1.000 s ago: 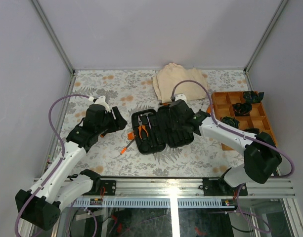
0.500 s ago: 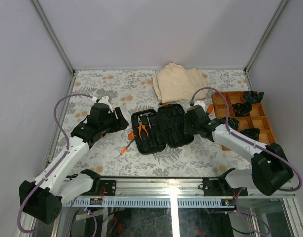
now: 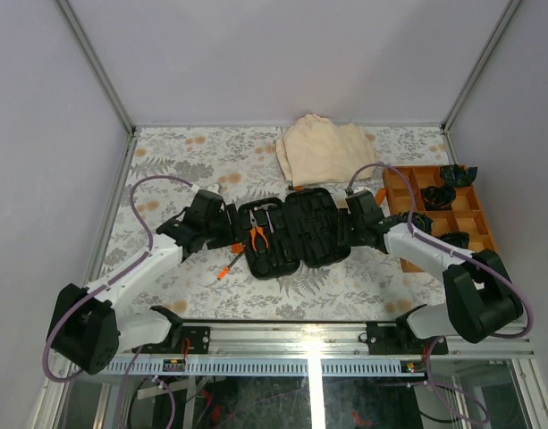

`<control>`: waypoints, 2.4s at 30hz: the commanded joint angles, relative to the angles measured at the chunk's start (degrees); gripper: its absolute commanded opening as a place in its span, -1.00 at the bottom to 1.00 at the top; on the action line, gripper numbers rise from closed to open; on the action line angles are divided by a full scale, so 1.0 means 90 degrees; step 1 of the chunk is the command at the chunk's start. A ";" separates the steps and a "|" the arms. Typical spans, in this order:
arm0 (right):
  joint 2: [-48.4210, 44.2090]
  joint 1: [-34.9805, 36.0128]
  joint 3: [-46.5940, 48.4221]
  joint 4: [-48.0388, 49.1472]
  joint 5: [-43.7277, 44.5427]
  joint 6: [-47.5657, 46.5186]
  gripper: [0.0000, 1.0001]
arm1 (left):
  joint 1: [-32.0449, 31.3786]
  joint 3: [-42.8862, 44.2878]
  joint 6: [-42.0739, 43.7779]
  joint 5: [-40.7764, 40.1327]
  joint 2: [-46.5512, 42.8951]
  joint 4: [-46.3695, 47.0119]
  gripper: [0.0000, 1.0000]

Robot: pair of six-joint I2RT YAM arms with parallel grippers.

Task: Sort the tools into containers
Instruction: Adjust the hammer in the storage box, then move the utility knife at the center of the board.

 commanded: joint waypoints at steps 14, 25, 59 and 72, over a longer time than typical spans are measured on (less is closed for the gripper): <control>-0.0089 -0.0060 0.0026 -0.0921 -0.0797 0.0042 -0.51 | -0.0569 -0.0048 -0.0627 -0.0604 0.0106 0.0414 0.09; -0.1087 -0.0063 -0.0136 -0.1481 -0.0569 0.0461 -0.10 | -0.0579 0.0271 -0.0341 -0.0376 -0.0893 -0.0508 0.13; -0.1827 -0.0198 0.0804 -0.1718 0.1576 0.0997 0.57 | -0.1048 0.0109 0.0174 -0.0742 -0.1266 -0.0794 0.23; -0.1200 -0.0842 0.0179 -0.0276 0.0231 0.0820 0.52 | -0.1037 -0.0277 -0.0702 -0.1837 -0.0169 -0.0770 0.08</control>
